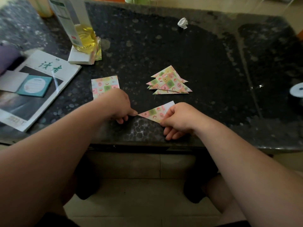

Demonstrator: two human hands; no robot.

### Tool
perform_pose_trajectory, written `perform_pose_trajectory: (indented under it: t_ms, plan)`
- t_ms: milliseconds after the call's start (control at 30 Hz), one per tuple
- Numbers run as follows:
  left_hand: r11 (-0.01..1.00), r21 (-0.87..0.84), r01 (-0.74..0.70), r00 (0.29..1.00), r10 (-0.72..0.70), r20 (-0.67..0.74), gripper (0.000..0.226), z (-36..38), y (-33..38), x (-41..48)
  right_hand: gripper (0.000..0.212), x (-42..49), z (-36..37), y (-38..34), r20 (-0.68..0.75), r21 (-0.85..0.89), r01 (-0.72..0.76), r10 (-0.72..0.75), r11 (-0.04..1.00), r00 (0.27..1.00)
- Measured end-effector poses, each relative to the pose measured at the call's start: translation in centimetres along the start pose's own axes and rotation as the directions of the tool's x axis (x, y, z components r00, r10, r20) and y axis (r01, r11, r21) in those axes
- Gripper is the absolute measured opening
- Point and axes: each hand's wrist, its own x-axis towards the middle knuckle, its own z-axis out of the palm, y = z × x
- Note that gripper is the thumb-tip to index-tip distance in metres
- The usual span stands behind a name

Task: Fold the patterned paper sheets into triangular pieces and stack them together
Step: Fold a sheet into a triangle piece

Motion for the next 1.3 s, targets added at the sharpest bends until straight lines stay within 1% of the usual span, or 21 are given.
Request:
perform_pose_trajectory:
  t_ms: [100, 167, 233, 267, 333, 367, 400, 500, 633, 733, 800, 867, 967, 1033, 1100, 1133, 1167, 1200, 1233, 1267, 1300]
  plan:
    - [0.999, -0.021, -0.028, 0.999, 0.027, -0.045, 0.023, 0.5, -0.9, 0.3, 0.006, -0.2, 0.1, 0.1, 0.000, 0.011, 0.006, -0.006, 1.000, 1.000]
    - [0.996, 0.029, -0.085, 0.988, 0.088, -0.123, 0.021, 0.9, -1.1, 0.3, 0.002, -0.4, -0.1, 0.1, -0.034, -0.052, 0.009, -0.011, 0.999, 0.999]
    - [0.985, 0.067, -0.158, 0.954, 0.170, -0.248, 0.019, 1.3, -0.7, -0.2, 0.008, -0.5, -1.0, 0.3, -0.197, -0.180, 0.048, -0.084, 0.983, 0.977]
    - [0.977, 0.051, -0.206, 0.932, 0.212, -0.295, 0.018, 1.6, -0.4, -0.7, 0.012, -0.5, -1.7, 0.4, -0.316, -0.242, 0.063, -0.140, 0.968, 0.938]
    - [0.945, 0.069, -0.320, 0.887, 0.324, -0.328, 0.013, 2.6, 0.6, -1.8, 0.012, -0.7, -2.9, 0.9, -0.501, -0.288, 0.056, -0.201, 0.956, 0.842]
    - [0.922, 0.118, -0.370, 0.871, 0.388, -0.302, 0.008, 3.1, 0.9, -2.3, 0.017, -0.6, -3.1, 1.2, -0.536, -0.278, 0.039, -0.189, 0.960, 0.823]
    - [0.893, 0.169, -0.418, 0.856, 0.449, -0.256, 0.003, 3.6, 1.1, -2.6, 0.026, -0.6, -3.2, 1.4, -0.534, -0.262, 0.014, -0.157, 0.965, 0.831]
    - [0.803, 0.306, -0.512, 0.821, 0.562, -0.101, 0.024, 5.4, 1.5, -3.2, 0.055, -0.3, -2.6, 1.5, -0.460, -0.232, -0.023, -0.089, 0.972, 0.883]
    - [0.704, 0.443, -0.555, 0.779, 0.627, -0.019, 0.044, 7.2, 1.3, -3.2, 0.055, 0.0, -1.7, 1.2, -0.386, -0.218, 0.016, -0.102, 0.976, 0.917]
    - [0.715, 0.433, -0.549, 0.770, 0.635, -0.072, 0.051, 7.7, 0.7, -2.9, 0.050, 0.1, -1.1, 1.6, -0.384, -0.129, 0.029, -0.077, 0.991, 0.920]
    - [0.728, 0.395, -0.560, 0.756, 0.644, -0.117, 0.052, 7.7, 0.2, -2.6, 0.053, 0.1, -0.9, 1.7, -0.357, 0.058, 0.043, -0.019, 0.997, 0.934]
    - [0.723, 0.384, -0.575, 0.731, 0.664, -0.157, 0.054, 7.8, -0.5, -2.4, 0.052, -0.1, -0.6, 1.8, -0.287, 0.262, 0.053, 0.026, 0.964, 0.958]
    - [0.712, 0.388, -0.585, 0.699, 0.686, -0.205, 0.055, 8.4, -1.0, -2.3, 0.052, 0.0, -0.4, 2.3, -0.264, 0.398, 0.059, 0.053, 0.916, 0.963]
    - [0.704, 0.396, -0.589, 0.667, 0.701, -0.254, 0.044, 8.9, -0.9, -2.2, 0.051, -0.2, -0.1, 2.2, -0.264, 0.471, 0.060, 0.075, 0.880, 0.962]
    - [0.692, 0.402, -0.600, 0.615, 0.720, -0.322, 0.024, 9.2, -0.7, -1.9, 0.049, -0.3, 0.0, 2.0, -0.233, 0.535, 0.062, 0.077, 0.843, 0.969]
    - [0.692, 0.390, -0.608, 0.597, 0.722, -0.350, 0.022, 9.3, -0.7, -1.7, 0.050, -0.4, 0.0, 1.9, -0.225, 0.540, 0.062, 0.072, 0.839, 0.972]
    - [0.695, 0.377, -0.612, 0.590, 0.719, -0.368, 0.027, 9.3, -0.7, -1.5, 0.050, -0.5, 0.0, 1.9, -0.240, 0.497, 0.071, 0.058, 0.865, 0.969]
    - [0.698, 0.365, -0.616, 0.589, 0.716, -0.374, 0.030, 9.3, -0.8, -1.3, 0.051, -0.4, -0.2, 2.2, -0.298, 0.366, 0.099, 0.016, 0.925, 0.954]
    - [0.693, 0.362, -0.623, 0.579, 0.720, -0.382, 0.029, 9.3, -0.9, -1.2, 0.051, -0.4, -0.5, 2.5, -0.383, 0.149, 0.146, -0.079, 0.978, 0.920]
    - [0.680, 0.374, -0.631, 0.557, 0.732, -0.391, 0.025, 9.3, -1.1, -1.0, 0.051, -0.5, -0.8, 2.9, -0.447, -0.108, 0.204, -0.231, 0.973, 0.864]
    - [0.658, 0.399, -0.639, 0.526, 0.752, -0.398, 0.017, 9.4, -1.3, -0.9, 0.049, -0.8, -1.1, 3.2, -0.453, -0.323, 0.269, -0.398, 0.907, 0.798]
